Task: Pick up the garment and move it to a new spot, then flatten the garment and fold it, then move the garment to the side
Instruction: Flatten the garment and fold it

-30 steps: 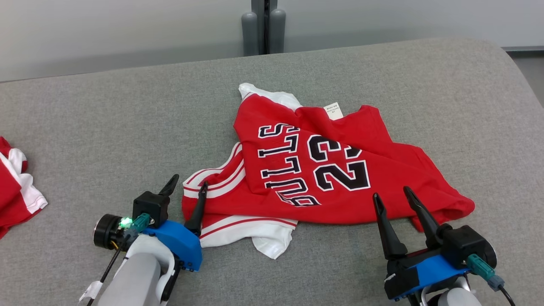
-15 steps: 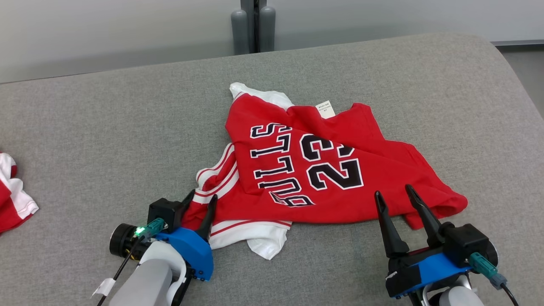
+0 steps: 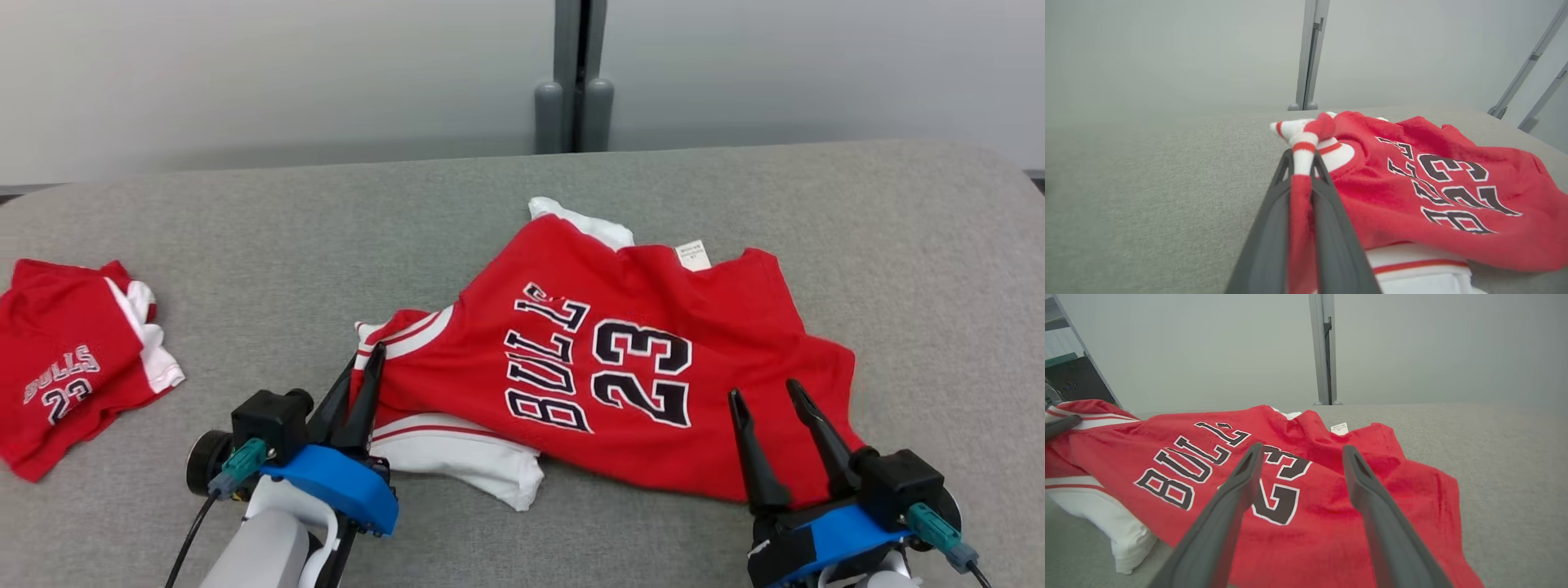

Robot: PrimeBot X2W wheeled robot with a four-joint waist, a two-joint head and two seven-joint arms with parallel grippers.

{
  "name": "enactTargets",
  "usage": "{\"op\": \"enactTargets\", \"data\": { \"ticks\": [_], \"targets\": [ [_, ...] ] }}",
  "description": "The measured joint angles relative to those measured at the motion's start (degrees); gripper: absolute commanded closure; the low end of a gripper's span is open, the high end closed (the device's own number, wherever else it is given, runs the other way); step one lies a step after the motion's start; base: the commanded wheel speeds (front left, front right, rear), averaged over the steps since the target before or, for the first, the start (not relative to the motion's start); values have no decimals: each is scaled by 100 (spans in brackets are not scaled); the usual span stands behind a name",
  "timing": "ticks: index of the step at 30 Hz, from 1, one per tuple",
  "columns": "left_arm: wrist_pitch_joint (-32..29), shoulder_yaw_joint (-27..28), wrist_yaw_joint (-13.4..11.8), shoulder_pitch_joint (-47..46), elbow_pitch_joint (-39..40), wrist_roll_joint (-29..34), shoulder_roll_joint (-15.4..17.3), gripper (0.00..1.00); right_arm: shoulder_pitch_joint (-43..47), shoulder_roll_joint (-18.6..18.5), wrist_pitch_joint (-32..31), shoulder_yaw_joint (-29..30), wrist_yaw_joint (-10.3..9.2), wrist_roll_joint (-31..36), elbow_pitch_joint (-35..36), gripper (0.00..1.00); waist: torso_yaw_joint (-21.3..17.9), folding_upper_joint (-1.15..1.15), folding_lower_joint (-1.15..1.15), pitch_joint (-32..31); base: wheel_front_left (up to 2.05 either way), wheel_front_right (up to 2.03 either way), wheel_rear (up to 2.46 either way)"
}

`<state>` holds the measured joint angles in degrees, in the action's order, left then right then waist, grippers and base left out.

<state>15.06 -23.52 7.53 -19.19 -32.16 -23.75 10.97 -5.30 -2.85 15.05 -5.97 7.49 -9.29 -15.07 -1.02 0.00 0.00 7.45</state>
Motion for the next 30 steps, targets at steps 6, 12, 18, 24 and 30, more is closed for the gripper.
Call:
{"op": "enactTargets", "data": {
  "ticks": [6, 12, 18, 24, 30],
  "targets": [
    [0, 468, 0, 644, 815, 290, 5, 100, 162, 0, 0, 67, 0, -45, -69, 0, 426, -1, 0, -274, 0, 0, 0],
    [0, 751, 0, 1216, 1512, 370, 70, 100, 255, 1, 0, 78, 0, -67, -111, 0, 800, -1, 0, -405, 0, 0, 0],
    [-1, 805, -11, 1541, 1903, 469, 158, 100, 254, 1, 0, 54, 0, -105, -123, 0, 921, -1, 0, -357, 0, 0, 0],
    [0, 832, -44, 1579, 1918, 495, 153, 100, 218, 4, 0, -11, 0, -126, -157, 0, 699, -1, 0, -209, 0, 0, 0],
    [0, 854, -44, 1394, 1778, 583, 124, 100, 130, 3, 0, 59, 0, -56, -148, 0, 309, -1, 1, -2, 0, 0, 0]
  ]
}}
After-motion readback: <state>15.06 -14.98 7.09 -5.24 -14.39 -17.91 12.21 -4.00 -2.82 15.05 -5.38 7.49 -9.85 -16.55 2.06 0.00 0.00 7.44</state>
